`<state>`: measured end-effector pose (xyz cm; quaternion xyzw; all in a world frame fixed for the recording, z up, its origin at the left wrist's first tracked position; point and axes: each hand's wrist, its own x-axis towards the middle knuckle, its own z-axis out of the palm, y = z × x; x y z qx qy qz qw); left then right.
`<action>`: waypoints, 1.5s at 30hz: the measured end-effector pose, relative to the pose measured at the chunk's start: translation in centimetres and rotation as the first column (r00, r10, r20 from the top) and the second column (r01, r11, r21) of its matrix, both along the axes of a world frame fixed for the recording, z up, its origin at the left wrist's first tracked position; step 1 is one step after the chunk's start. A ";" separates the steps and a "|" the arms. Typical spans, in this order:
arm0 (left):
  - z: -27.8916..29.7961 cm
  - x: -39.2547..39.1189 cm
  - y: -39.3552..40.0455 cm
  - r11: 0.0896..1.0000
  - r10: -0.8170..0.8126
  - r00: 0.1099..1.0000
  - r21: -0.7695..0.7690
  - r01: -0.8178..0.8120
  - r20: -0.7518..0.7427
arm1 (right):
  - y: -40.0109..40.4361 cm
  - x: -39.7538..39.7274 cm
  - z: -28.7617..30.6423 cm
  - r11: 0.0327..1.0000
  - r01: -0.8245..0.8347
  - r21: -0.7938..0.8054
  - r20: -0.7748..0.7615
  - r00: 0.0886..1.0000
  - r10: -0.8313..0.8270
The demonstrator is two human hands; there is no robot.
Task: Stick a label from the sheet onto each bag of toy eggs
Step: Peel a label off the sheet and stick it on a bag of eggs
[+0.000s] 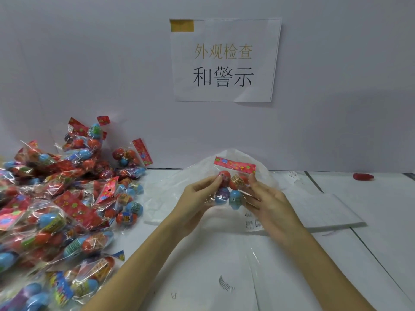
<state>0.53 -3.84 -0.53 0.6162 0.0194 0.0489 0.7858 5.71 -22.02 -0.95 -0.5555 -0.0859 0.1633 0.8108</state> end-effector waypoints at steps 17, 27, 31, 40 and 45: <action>-0.4 0.6 0.9 0.935 0.230 0.960 -0.237 -0.263 -0.159 | 0.8 -0.4 -0.9 0.935 0.027 -0.354 0.320 0.943 0.094; -0.8 0.5 -0.9 0.920 0.373 0.928 0.125 -0.371 0.006 | 0.3 -0.7 -0.7 0.894 -0.168 -0.415 0.117 0.965 0.236; -0.6 1.0 -0.3 0.842 0.472 0.877 0.248 -0.479 0.090 | -3.3 0.3 2.9 0.916 -0.239 0.323 -0.018 0.966 0.259; -2.7 2.1 5.4 0.120 0.495 0.787 0.868 -0.483 0.369 | -5.0 0.5 3.0 0.589 -0.330 0.738 -0.002 0.872 0.490; -1.6 0.7 10.3 -0.281 0.706 0.655 0.955 -0.091 0.270 | -2.1 0.2 2.1 0.854 -0.178 0.489 -0.203 0.929 0.310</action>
